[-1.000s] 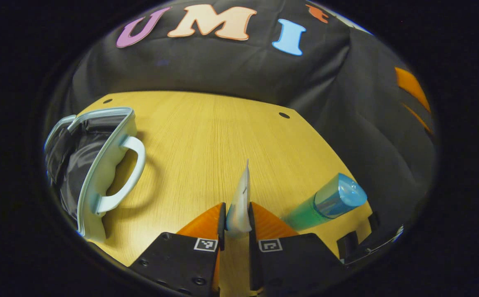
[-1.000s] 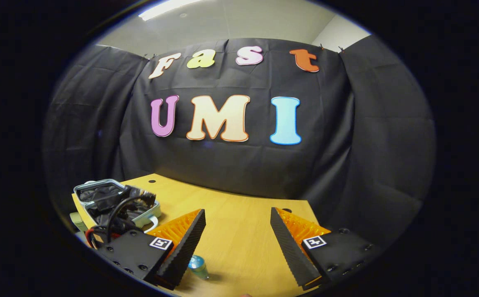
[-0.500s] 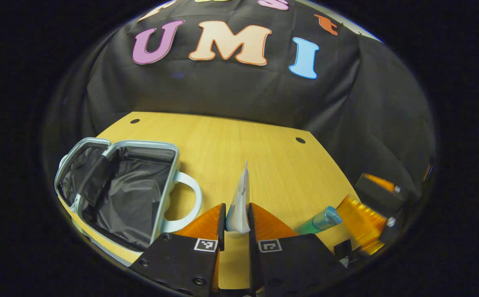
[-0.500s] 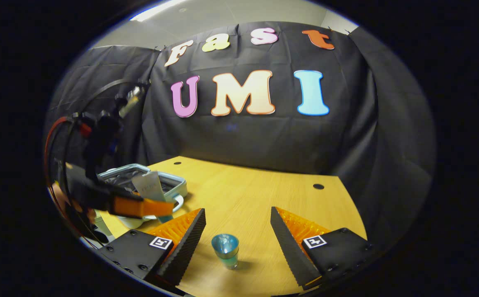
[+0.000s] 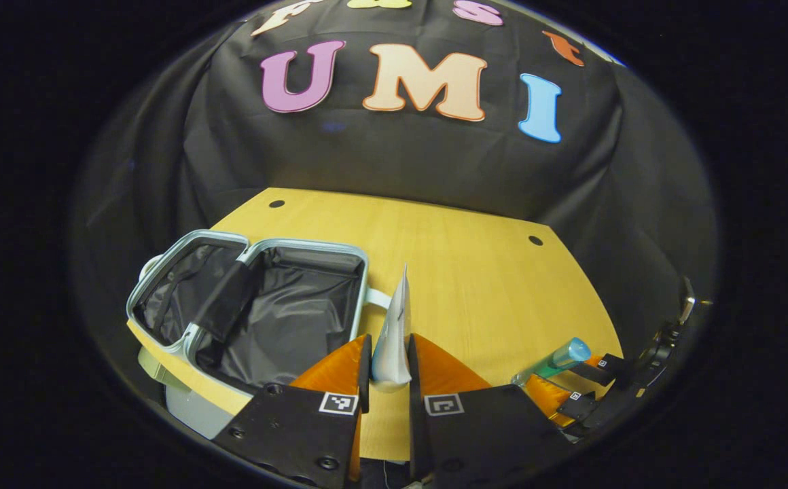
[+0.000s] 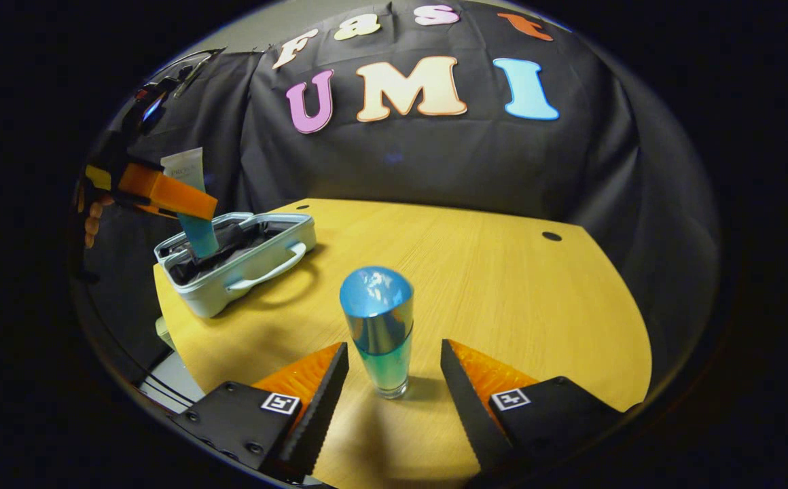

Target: First open the suitcase, pack the skin care products into it, and then close the suitcase.

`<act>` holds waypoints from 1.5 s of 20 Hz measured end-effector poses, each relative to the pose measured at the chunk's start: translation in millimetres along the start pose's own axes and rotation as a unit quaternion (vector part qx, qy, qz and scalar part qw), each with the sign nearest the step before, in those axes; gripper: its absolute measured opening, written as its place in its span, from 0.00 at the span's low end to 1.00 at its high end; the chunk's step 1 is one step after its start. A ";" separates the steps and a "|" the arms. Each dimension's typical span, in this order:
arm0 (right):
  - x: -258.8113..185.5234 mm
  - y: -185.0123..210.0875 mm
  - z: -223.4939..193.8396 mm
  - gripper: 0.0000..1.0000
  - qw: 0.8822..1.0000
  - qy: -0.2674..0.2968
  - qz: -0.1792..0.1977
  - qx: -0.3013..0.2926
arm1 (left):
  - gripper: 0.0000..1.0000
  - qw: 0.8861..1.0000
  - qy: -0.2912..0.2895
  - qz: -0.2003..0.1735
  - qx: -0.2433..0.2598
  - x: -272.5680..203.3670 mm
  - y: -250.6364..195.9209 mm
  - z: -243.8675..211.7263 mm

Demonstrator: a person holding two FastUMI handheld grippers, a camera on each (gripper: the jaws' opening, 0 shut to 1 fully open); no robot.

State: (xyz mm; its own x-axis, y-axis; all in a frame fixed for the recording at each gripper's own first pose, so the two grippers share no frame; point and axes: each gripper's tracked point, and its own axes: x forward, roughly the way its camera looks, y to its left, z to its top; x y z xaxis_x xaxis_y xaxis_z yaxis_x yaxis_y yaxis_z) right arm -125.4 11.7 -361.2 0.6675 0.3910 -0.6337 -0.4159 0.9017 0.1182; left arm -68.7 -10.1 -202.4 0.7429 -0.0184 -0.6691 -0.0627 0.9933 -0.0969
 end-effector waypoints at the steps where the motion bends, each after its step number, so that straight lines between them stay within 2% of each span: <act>1: 0.2 1.6 2.2 0.80 1.000 0.000 0.005 0.003 | 0.21 1.000 0.001 0.005 -0.001 -1.0 5.4 -0.6; 2: 9.5 -2.6 1.9 0.63 1.000 -0.003 -0.007 0.003 | 0.21 1.000 0.000 0.009 0.001 -1.8 12.9 -2.8; 3: 5.3 0.0 -0.8 0.45 1.000 0.011 -0.002 0.001 | 0.21 1.000 0.006 0.015 0.004 -0.9 20.7 -6.7; 6: 3.2 9.2 11.3 0.44 0.999 0.032 0.007 0.018 | 0.18 0.998 0.036 0.041 0.017 3.5 59.9 -16.4; 8: 0.0 18.8 31.8 0.42 0.999 0.034 0.010 0.022 | 0.21 0.996 0.062 0.062 0.021 7.8 91.6 -18.6; 13: 0.2 61.5 78.4 0.44 0.998 0.030 0.023 0.057 | 0.22 0.987 0.139 0.074 0.017 27.0 156.3 -37.2; 19: 12.9 128.3 116.1 0.44 0.988 0.052 0.064 0.131 | 0.21 0.977 0.203 0.056 0.020 64.8 186.3 -63.4; 22: 23.6 163.6 126.1 0.44 0.981 0.070 0.095 0.154 | 0.23 0.977 0.211 0.035 0.017 84.1 188.6 -70.4; 25: 36.5 201.7 127.5 0.44 0.967 0.103 0.130 0.195 | 0.28 0.981 0.191 0.019 0.026 97.6 188.4 -58.0; 27: 48.0 222.5 124.4 0.44 0.963 0.121 0.136 0.199 | 0.36 0.983 0.183 -0.007 0.023 97.1 181.7 -51.2; 28: 53.5 231.0 122.5 0.40 0.963 0.128 0.139 0.192 | 0.51 0.984 0.174 -0.018 0.022 98.1 180.8 -44.2; 29: 58.2 239.0 119.8 0.44 0.963 0.136 0.141 0.185 | 0.65 0.986 0.165 -0.025 0.023 97.0 181.8 -36.7; 30: 63.8 246.9 114.9 0.44 0.962 0.146 0.145 0.182 | 0.80 0.987 0.154 -0.031 0.023 96.0 184.1 -30.4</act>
State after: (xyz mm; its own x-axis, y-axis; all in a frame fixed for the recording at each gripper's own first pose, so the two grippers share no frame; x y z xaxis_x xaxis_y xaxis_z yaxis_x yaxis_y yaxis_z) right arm -114.5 280.5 -284.6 0.3324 0.6159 -0.7143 -0.2804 0.7876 0.5486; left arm -29.2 167.5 -306.9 0.5062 -0.1068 -0.8558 0.0133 0.9931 -0.1161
